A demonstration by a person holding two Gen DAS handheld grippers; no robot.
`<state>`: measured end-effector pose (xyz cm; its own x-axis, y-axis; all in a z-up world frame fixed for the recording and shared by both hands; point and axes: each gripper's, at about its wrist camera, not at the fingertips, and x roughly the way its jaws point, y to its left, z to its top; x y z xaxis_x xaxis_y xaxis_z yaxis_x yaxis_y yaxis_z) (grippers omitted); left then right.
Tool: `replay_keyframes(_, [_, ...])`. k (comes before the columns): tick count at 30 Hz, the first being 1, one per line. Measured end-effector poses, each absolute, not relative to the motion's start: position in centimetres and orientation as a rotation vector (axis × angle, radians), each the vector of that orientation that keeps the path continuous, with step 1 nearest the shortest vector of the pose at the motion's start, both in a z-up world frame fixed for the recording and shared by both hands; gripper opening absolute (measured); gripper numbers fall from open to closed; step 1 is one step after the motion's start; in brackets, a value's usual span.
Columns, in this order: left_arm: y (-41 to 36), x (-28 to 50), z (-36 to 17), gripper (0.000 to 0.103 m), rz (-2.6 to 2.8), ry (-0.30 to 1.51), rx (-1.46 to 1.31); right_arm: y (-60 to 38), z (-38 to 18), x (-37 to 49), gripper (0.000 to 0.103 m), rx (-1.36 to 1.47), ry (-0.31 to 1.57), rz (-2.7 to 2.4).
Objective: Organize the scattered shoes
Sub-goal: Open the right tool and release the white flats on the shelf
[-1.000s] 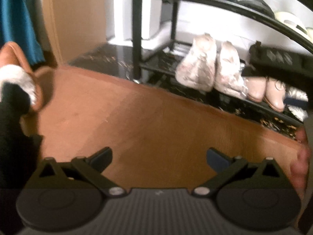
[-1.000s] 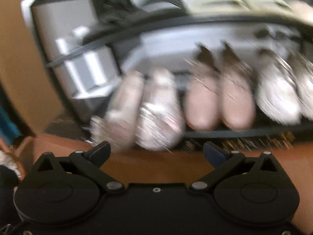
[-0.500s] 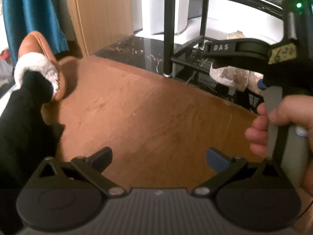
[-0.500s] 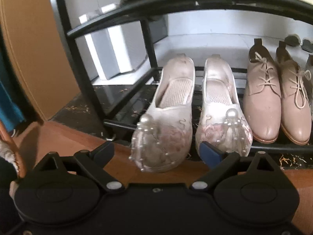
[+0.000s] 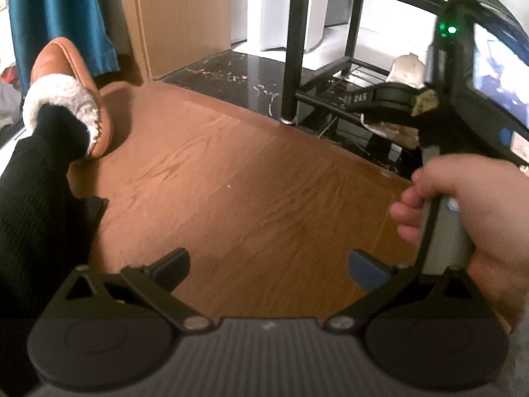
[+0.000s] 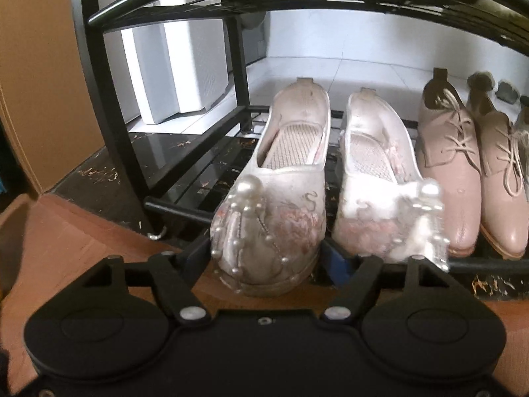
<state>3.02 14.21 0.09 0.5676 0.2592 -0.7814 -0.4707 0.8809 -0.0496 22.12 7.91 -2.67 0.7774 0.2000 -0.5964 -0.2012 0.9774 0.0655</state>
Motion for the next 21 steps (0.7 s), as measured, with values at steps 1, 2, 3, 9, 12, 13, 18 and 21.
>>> replay_keyframes(1, [14.2,3.0,0.1,0.102,0.436,0.867,-0.264,8.0,-2.7,22.4,0.074,0.005,0.647,0.213])
replay_keyframes(2, [14.2,3.0,0.1,0.102,0.436,0.869,-0.265,8.3,-2.7,22.6,0.074,0.008,0.648,0.210])
replay_keyframes(3, [14.2,3.1,0.0,0.102,0.436,0.870,-0.267,8.6,-2.7,22.7,0.074,0.004,0.648,0.207])
replay_keyframes(9, [14.5,3.3,-0.2,0.102,0.434,0.880,-0.282,9.2,-3.0,22.6,0.075,-0.025,0.631,0.213])
replay_keyframes(12, [14.7,3.3,-0.2,0.102,0.428,0.877,-0.287,8.7,-2.4,23.0,0.078,-0.027,0.691,0.245])
replay_keyframes(13, [14.6,3.3,-0.2,0.102,0.429,0.877,-0.282,8.6,-2.1,23.0,0.082,-0.038,0.711,0.261])
replay_keyframes(18, [14.1,3.6,-0.1,0.102,0.392,0.876,-0.261,7.2,-0.3,20.9,0.100,-0.074,0.705,0.280])
replay_keyframes(21, [13.4,3.6,0.2,0.102,0.338,0.875,-0.240,5.6,0.8,19.4,0.103,-0.051,0.727,0.255])
